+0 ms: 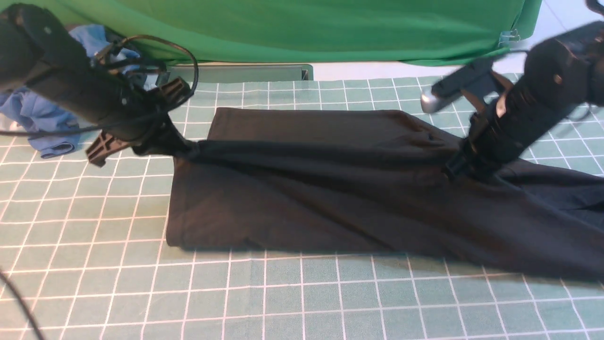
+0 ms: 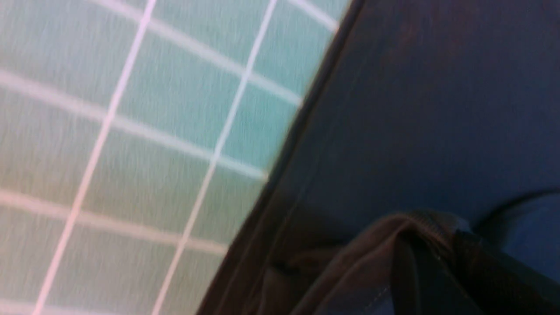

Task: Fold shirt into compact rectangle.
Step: 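Fold the black garment in half by bringing its near edge over to the far edge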

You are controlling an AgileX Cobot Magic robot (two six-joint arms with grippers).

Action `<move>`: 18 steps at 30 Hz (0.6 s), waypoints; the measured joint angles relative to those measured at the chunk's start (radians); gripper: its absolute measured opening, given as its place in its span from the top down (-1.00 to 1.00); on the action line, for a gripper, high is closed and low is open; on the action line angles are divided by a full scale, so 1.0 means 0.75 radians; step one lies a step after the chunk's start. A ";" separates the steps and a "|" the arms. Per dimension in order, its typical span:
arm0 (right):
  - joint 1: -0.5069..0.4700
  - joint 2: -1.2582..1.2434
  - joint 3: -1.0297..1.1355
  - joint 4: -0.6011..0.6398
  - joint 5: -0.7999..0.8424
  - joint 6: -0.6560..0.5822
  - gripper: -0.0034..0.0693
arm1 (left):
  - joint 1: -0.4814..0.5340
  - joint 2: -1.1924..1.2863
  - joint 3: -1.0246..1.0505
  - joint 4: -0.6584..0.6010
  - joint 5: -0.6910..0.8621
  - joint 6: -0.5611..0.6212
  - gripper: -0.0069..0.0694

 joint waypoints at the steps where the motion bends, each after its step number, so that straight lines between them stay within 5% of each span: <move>1: -0.007 0.033 -0.038 0.000 -0.017 0.000 0.71 | 0.001 0.037 -0.037 -0.006 -0.001 0.020 0.76; 18: -0.115 0.333 -0.235 -0.001 -0.361 0.072 0.71 | 0.001 0.481 -0.490 -0.142 -0.118 0.209 0.76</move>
